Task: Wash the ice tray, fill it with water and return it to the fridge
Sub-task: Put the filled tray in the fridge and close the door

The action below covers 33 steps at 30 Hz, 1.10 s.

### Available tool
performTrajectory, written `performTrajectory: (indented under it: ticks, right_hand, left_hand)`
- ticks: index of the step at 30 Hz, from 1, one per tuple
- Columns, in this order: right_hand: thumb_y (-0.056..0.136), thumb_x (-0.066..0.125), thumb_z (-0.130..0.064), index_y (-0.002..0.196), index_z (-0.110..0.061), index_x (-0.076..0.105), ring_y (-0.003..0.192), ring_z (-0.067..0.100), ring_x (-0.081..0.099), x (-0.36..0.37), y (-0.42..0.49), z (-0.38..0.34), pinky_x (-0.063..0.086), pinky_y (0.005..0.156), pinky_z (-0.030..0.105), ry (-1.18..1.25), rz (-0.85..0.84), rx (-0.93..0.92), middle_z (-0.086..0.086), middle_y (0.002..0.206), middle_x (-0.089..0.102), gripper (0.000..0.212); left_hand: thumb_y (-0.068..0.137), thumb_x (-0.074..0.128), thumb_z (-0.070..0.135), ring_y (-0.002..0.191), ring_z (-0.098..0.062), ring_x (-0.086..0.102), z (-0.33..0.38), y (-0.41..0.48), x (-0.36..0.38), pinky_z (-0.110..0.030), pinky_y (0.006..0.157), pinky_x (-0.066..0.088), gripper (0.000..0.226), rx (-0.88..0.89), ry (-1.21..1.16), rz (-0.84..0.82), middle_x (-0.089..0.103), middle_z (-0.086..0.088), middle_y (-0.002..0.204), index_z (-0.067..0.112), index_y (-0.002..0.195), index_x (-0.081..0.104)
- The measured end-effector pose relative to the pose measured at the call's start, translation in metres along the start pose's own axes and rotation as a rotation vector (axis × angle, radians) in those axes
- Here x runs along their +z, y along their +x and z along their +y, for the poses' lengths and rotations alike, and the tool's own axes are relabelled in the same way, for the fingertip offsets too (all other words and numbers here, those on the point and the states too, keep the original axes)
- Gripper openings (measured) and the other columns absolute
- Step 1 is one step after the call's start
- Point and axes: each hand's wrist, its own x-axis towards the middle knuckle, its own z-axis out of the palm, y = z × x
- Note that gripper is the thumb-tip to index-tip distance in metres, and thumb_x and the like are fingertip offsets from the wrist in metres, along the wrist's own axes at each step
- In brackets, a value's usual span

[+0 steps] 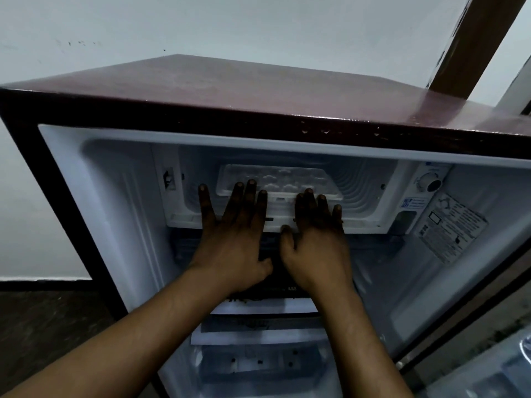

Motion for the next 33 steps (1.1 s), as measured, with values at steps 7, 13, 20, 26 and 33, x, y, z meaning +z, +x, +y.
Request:
performTrajectory:
  ticks: [7, 13, 20, 26, 33]
  right_hand:
    - [0.104, 0.034, -0.051, 0.168, -0.020, 0.004, 0.162, 0.023, 0.002, -0.005, 0.004, 0.001, 0.000, 0.131, 0.042, 0.055, -0.088, 0.037, 0.001, 0.175, -0.001, 0.078]
    - [0.104, 0.035, -0.053, 0.168, -0.024, 0.001, 0.161, 0.022, -0.003, -0.003, 0.006, 0.000, -0.006, 0.129, 0.037, 0.067, -0.098, 0.067, -0.004, 0.175, -0.007, 0.079]
    - [0.102, 0.033, -0.058, 0.168, -0.021, 0.007, 0.162, 0.021, -0.004, -0.004, -0.001, 0.002, -0.001, 0.131, 0.040, 0.071, -0.072, 0.041, -0.001, 0.175, -0.007, 0.080]
    - [0.102, 0.011, -0.065, 0.167, -0.021, -0.002, 0.161, 0.020, -0.014, -0.008, -0.018, 0.000, -0.008, 0.130, 0.041, 0.080, -0.108, 0.032, -0.001, 0.174, -0.011, 0.080]
    - [0.107, 0.024, -0.060, 0.167, -0.021, -0.001, 0.161, 0.026, -0.010, -0.022, -0.034, -0.012, -0.004, 0.131, 0.047, 0.054, -0.246, 0.116, 0.002, 0.175, -0.007, 0.076]
  left_hand:
    - [0.082, 0.019, 0.081, 0.164, -0.025, -0.016, -0.002, 0.007, -0.006, -0.077, 0.112, -0.025, 0.112, 0.001, -0.029, -0.018, -0.019, -0.011, 0.176, 0.017, 0.168, -0.014]
    - [0.081, 0.019, 0.080, 0.162, -0.025, -0.021, -0.004, 0.010, -0.005, -0.077, 0.112, -0.025, 0.112, 0.004, -0.034, -0.046, -0.026, -0.009, 0.174, 0.018, 0.167, -0.018]
    - [0.082, 0.027, 0.080, 0.159, -0.028, -0.032, -0.006, 0.000, 0.001, -0.075, 0.113, -0.028, 0.114, 0.009, -0.098, -0.036, -0.037, -0.005, 0.170, 0.024, 0.162, -0.031]
    - [0.081, 0.039, 0.082, 0.158, -0.027, -0.035, -0.008, -0.019, 0.005, -0.068, 0.119, -0.026, 0.121, 0.038, -0.161, -0.062, -0.034, -0.004, 0.172, 0.024, 0.164, -0.028]
    - [0.084, 0.043, 0.081, 0.156, -0.026, -0.038, -0.011, -0.029, -0.018, -0.057, 0.126, -0.021, 0.121, 0.045, -0.223, -0.289, -0.043, -0.004, 0.167, 0.028, 0.160, -0.034]
